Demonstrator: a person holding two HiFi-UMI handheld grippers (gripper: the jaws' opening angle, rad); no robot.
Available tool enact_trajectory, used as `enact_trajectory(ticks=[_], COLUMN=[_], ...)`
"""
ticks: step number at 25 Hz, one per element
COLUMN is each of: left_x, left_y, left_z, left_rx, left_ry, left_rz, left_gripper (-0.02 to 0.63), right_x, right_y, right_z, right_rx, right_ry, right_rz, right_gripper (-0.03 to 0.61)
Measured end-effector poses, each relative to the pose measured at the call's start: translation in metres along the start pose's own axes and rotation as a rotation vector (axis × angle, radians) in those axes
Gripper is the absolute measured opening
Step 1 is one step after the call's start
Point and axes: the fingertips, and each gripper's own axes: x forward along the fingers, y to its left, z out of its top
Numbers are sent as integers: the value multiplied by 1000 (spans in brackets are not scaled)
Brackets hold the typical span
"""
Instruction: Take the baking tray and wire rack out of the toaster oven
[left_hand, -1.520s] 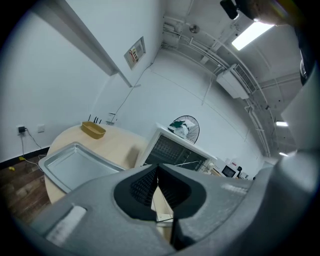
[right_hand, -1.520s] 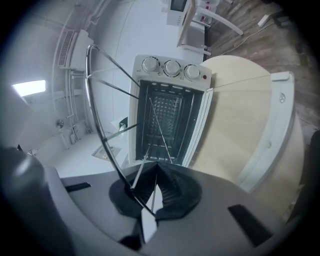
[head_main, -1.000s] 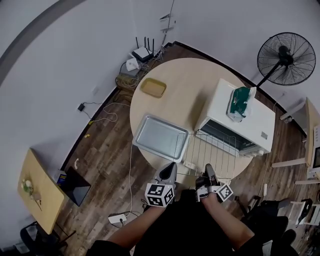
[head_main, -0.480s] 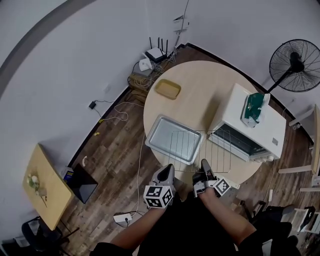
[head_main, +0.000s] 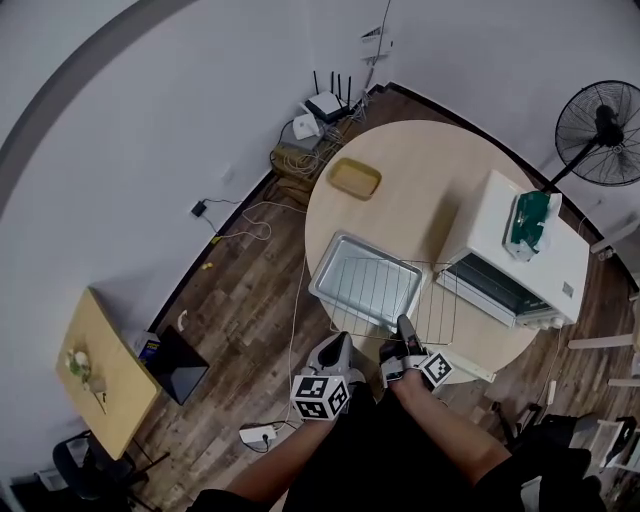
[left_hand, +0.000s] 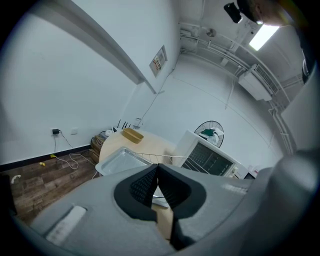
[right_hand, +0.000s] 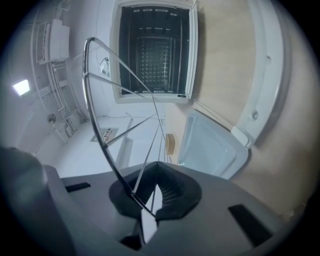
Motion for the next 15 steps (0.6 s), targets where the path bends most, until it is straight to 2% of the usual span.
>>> enact_trajectory(ticks=[7, 15], left_x=[-3, -13], left_y=[19, 37], left_z=[0, -10], left_rx=[-11, -20], left_ry=[4, 34], left_rz=[42, 76], left_gripper=[18, 18], right_x=[26, 73], right_y=[-12, -27], right_z=[-16, -18], right_rx=[29, 86], right_ry=[-1, -85], right_rz=[-3, 0], right_gripper=[-3, -2])
